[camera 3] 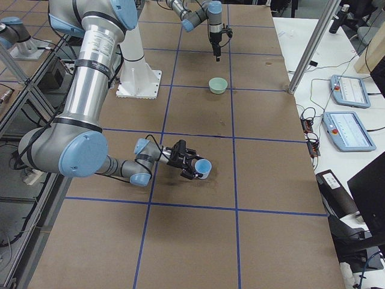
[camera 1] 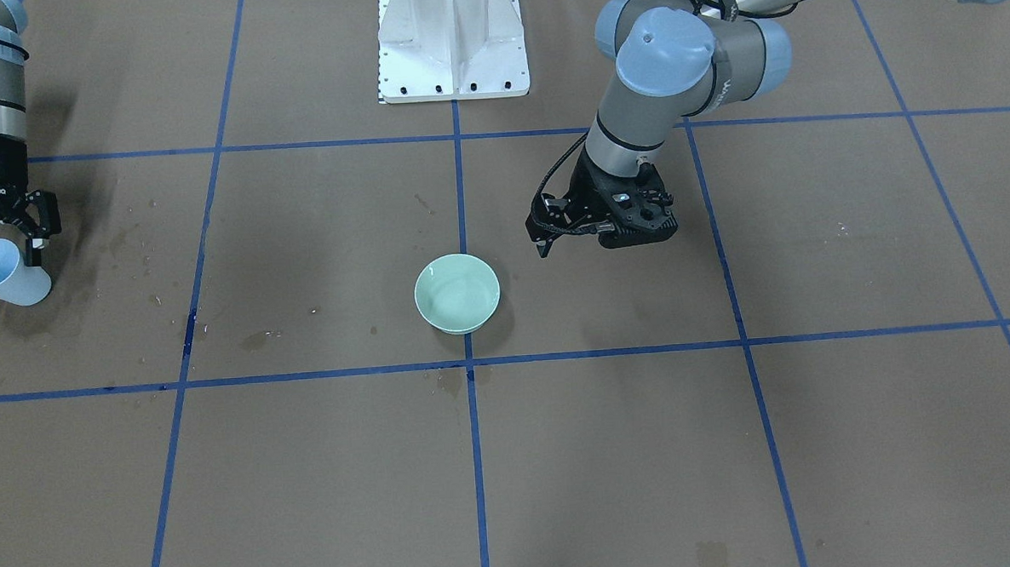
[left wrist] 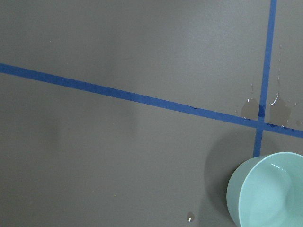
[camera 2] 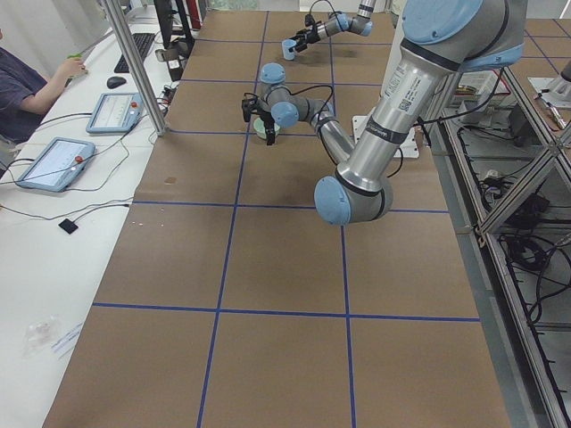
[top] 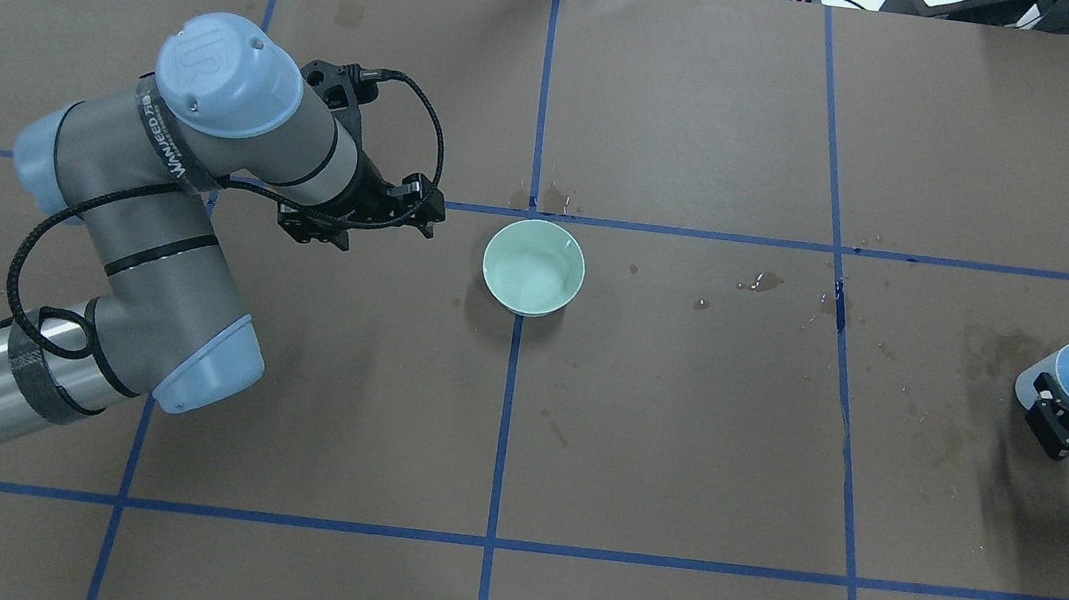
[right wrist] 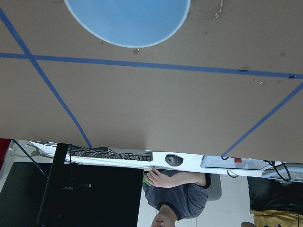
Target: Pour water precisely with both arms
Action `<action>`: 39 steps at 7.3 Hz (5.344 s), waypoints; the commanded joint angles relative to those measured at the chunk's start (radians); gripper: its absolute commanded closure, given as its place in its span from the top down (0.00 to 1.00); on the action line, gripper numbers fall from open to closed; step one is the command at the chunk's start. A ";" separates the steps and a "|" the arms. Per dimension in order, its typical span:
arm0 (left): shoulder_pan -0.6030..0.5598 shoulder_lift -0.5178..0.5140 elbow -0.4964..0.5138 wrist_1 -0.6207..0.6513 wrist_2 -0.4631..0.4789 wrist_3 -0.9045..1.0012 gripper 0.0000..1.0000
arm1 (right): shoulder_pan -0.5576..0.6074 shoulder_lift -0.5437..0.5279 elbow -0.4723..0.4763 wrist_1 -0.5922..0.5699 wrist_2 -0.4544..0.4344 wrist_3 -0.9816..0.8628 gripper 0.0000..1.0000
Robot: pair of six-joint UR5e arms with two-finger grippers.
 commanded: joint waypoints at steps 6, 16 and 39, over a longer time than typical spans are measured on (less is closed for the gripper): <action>0.035 -0.011 0.012 -0.008 0.040 -0.030 1.00 | 0.128 -0.088 0.187 0.000 0.193 -0.219 0.99; 0.129 -0.176 0.300 -0.198 0.155 -0.156 0.69 | 0.873 0.073 0.215 -0.225 1.162 -0.587 0.99; -0.301 0.518 -0.030 -0.261 -0.140 0.453 0.00 | 1.335 0.324 0.220 -1.567 1.712 -1.516 0.99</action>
